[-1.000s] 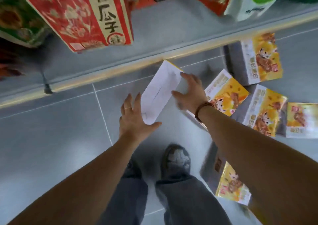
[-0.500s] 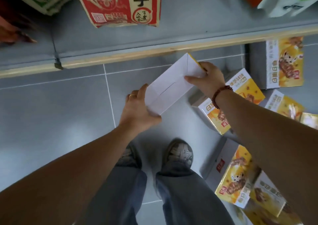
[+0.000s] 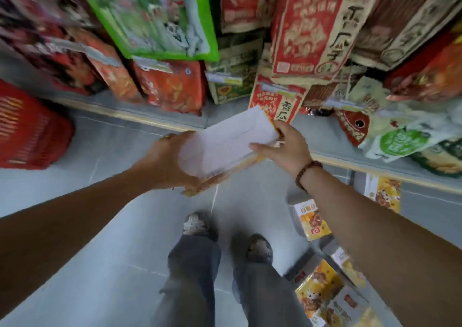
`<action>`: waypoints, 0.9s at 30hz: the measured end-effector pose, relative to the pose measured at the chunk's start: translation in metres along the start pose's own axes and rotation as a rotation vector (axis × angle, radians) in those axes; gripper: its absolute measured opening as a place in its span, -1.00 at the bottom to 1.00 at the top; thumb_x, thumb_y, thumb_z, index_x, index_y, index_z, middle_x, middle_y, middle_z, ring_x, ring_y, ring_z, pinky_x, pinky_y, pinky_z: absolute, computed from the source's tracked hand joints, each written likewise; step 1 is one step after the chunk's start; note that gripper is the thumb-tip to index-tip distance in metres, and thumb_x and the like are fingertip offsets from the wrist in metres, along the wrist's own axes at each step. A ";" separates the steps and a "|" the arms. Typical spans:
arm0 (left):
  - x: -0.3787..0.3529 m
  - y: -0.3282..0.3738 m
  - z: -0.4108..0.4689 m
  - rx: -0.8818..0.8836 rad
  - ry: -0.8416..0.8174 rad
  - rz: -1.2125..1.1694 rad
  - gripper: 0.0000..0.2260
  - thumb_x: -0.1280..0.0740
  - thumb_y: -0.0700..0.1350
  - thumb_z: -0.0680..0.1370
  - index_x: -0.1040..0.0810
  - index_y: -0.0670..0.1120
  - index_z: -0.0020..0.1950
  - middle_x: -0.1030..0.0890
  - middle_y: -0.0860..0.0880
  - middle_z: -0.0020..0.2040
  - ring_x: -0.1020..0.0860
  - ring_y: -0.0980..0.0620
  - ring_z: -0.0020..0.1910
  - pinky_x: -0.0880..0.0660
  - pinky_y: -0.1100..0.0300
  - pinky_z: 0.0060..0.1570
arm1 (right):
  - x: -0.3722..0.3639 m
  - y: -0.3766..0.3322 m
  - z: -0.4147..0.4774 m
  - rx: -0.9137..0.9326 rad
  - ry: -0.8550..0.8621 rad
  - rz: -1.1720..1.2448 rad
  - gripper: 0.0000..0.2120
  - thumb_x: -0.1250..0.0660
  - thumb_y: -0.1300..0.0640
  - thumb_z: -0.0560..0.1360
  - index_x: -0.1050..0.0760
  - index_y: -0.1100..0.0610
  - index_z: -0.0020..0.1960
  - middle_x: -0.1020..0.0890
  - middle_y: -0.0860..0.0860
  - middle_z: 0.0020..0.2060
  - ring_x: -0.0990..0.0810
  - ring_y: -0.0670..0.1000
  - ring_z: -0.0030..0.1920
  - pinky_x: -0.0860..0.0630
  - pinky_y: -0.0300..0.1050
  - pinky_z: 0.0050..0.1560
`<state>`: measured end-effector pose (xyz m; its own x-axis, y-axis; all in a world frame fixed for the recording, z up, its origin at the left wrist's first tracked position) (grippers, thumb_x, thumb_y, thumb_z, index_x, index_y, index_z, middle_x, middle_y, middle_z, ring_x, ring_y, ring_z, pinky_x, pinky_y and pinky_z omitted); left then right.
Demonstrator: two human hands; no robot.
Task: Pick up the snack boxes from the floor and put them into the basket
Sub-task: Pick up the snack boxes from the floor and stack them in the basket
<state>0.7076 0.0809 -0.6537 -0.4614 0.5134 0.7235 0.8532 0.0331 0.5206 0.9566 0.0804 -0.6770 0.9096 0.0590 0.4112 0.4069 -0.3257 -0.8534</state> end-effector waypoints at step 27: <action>0.457 -0.229 -0.269 0.243 0.837 -0.225 -0.30 -0.60 0.03 0.23 -0.49 -0.05 0.33 -0.46 0.03 0.35 -0.42 0.07 0.32 -0.27 0.33 0.22 | -0.295 -0.550 -0.016 0.685 -0.311 -0.191 -0.44 -0.53 -0.06 0.29 -0.52 -0.02 0.26 -0.51 -0.07 -0.14 -0.45 -0.09 -0.07 -0.34 -0.54 -0.21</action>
<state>0.2357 0.0771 -0.3202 -0.5690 -0.3167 0.7589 0.7053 0.2865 0.6484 0.4632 0.2272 -0.3243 0.7589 0.3509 0.5486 0.4274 0.3673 -0.8261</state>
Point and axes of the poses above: each hand's wrist, its own z-axis towards the middle knuckle, its own x-axis out of the back of the hand, y = z × x, the point moved 6 cm from there along z, towards the middle knuckle
